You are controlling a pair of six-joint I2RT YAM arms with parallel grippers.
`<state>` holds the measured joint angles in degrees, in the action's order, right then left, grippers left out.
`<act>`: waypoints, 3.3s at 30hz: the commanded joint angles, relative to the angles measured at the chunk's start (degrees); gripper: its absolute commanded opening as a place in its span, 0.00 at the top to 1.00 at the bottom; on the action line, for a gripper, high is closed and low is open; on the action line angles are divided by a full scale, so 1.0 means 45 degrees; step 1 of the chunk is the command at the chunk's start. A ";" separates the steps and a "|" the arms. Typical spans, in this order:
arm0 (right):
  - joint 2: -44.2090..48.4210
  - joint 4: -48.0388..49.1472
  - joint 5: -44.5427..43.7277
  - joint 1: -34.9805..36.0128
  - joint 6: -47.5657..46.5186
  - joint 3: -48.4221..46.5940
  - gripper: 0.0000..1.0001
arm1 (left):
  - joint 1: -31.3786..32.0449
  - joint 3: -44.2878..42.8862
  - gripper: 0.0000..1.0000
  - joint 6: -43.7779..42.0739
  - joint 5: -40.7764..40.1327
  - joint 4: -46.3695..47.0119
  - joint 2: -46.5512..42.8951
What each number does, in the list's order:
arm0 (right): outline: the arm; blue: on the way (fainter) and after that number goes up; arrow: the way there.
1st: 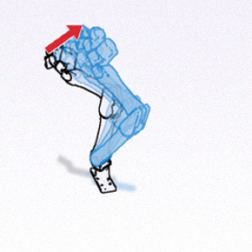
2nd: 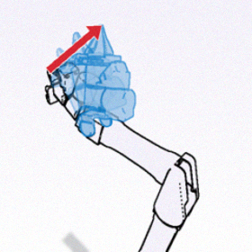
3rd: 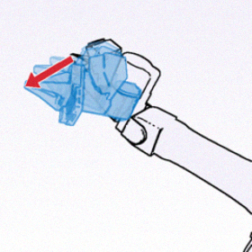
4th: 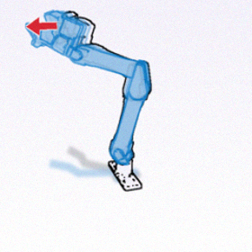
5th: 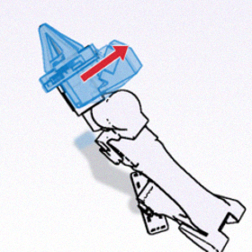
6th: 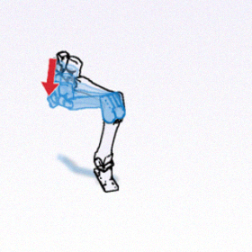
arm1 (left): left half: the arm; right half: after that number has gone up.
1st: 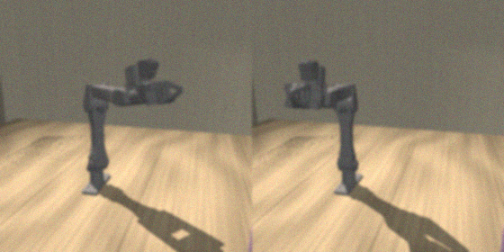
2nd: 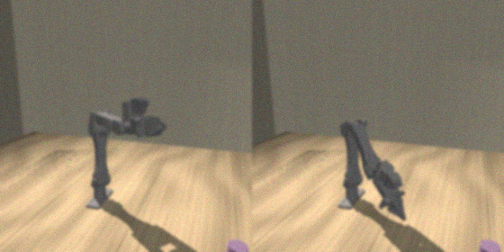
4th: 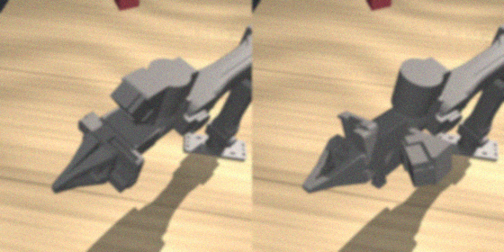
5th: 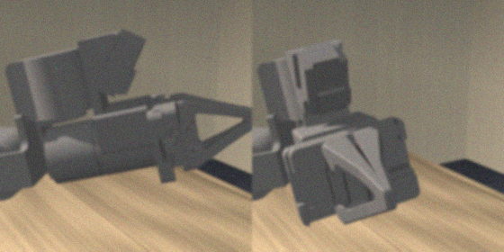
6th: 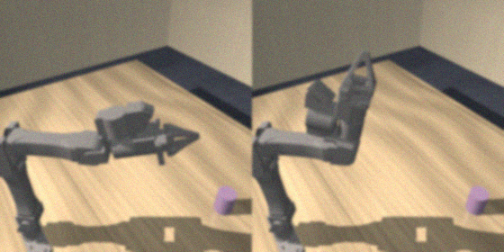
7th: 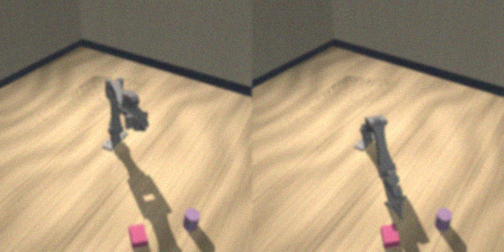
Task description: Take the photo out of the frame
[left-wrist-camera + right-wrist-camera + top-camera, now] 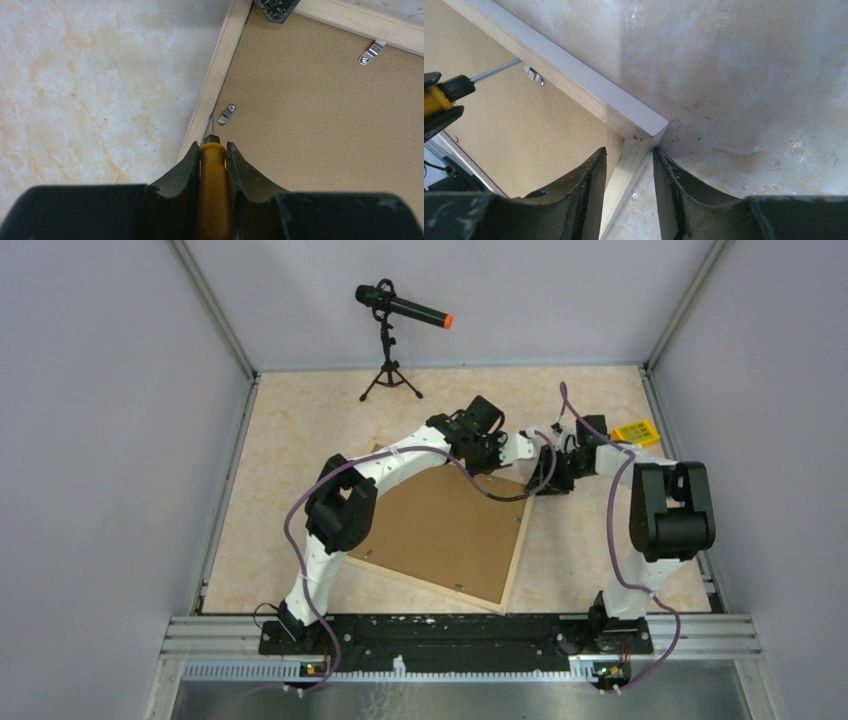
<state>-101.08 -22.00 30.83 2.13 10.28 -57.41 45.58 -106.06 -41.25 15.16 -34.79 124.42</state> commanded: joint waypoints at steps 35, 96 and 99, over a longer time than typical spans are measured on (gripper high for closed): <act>-0.2182 0.0058 -0.0314 0.0248 -0.0327 -0.1764 0.79 | 0.0834 0.1995 1.00 0.1250 0.2271 0.1114 -0.2416; -0.2791 -0.0150 -0.0523 0.0327 -0.0410 -0.2189 0.86 | 0.2468 -0.0210 1.00 -0.0779 -0.0161 -0.0441 -0.0706; -0.2792 -0.0131 -0.0523 0.0322 -0.0395 -0.2179 0.86 | 0.2468 -0.0220 1.00 -0.0899 0.0022 -0.0533 -0.0575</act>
<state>-109.97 -25.78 34.57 2.50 10.63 -66.92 56.77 -104.81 -45.15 14.04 -38.54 121.45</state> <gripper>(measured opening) 0.241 0.250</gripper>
